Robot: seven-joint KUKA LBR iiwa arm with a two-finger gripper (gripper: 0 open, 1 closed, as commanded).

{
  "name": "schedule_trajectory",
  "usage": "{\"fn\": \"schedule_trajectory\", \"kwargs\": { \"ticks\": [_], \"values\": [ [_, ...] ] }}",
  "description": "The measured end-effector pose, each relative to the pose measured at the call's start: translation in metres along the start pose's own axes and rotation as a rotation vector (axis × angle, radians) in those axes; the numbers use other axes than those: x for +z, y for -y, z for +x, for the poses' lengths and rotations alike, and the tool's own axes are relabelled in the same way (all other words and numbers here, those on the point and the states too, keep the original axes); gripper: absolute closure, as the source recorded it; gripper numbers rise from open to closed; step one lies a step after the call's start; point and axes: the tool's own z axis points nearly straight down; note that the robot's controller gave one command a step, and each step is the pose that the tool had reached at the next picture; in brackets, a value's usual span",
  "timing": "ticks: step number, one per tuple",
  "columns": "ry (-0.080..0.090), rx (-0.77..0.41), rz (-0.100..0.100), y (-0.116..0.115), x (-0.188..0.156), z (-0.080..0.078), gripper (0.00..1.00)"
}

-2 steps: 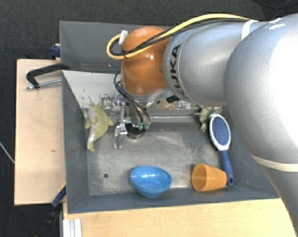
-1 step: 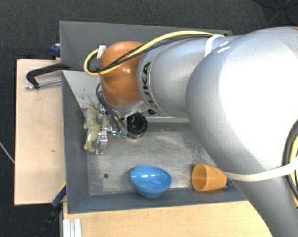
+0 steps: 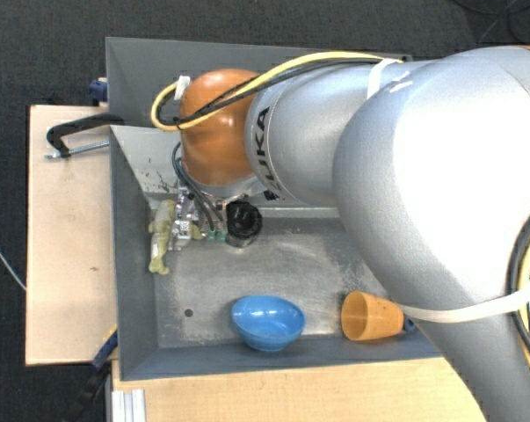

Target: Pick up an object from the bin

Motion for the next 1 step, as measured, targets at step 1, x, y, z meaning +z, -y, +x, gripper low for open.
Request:
{"fn": "schedule_trajectory", "kwargs": {
  "ticks": [1],
  "values": [
    [-0.007, -0.012, 0.0, -0.0028, -0.0921, 0.0052, 1.0]
  ]
}}
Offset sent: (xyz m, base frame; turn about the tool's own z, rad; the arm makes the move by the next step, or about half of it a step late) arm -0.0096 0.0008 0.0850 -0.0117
